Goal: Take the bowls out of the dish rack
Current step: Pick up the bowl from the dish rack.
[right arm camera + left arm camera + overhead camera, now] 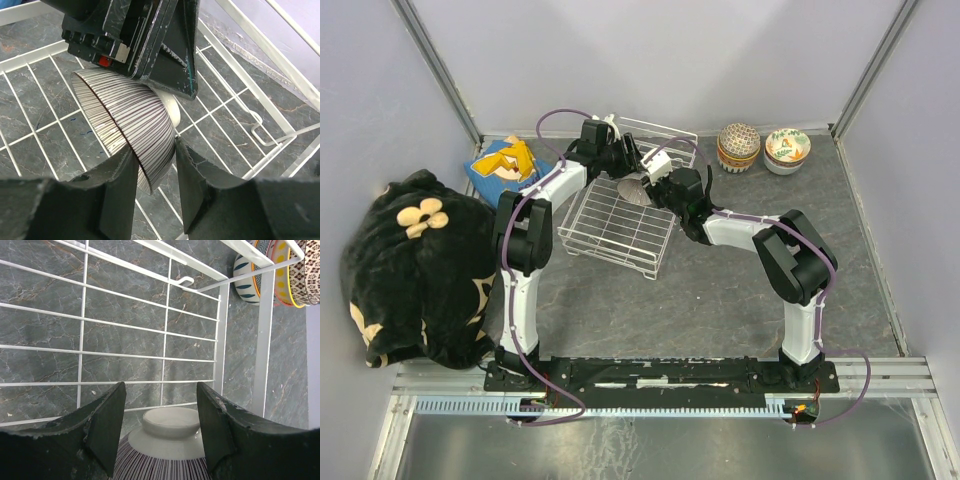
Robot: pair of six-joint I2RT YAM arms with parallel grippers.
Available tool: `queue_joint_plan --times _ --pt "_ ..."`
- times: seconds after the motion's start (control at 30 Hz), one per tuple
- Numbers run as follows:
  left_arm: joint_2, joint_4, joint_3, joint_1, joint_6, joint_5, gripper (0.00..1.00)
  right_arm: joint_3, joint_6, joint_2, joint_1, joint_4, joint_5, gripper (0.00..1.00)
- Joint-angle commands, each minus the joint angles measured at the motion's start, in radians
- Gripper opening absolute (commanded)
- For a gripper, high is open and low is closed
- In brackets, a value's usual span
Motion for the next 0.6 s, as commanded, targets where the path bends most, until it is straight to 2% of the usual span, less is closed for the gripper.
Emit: queue_joint_plan --times 0.0,0.57 --pt "0.018 -0.013 -0.001 0.001 -0.038 -0.009 0.64 0.035 0.012 -0.009 -0.001 0.091 0.038 0.42" --pt "0.025 0.019 0.003 0.002 -0.079 -0.024 0.64 0.04 0.018 0.023 -0.002 0.142 0.091 0.4"
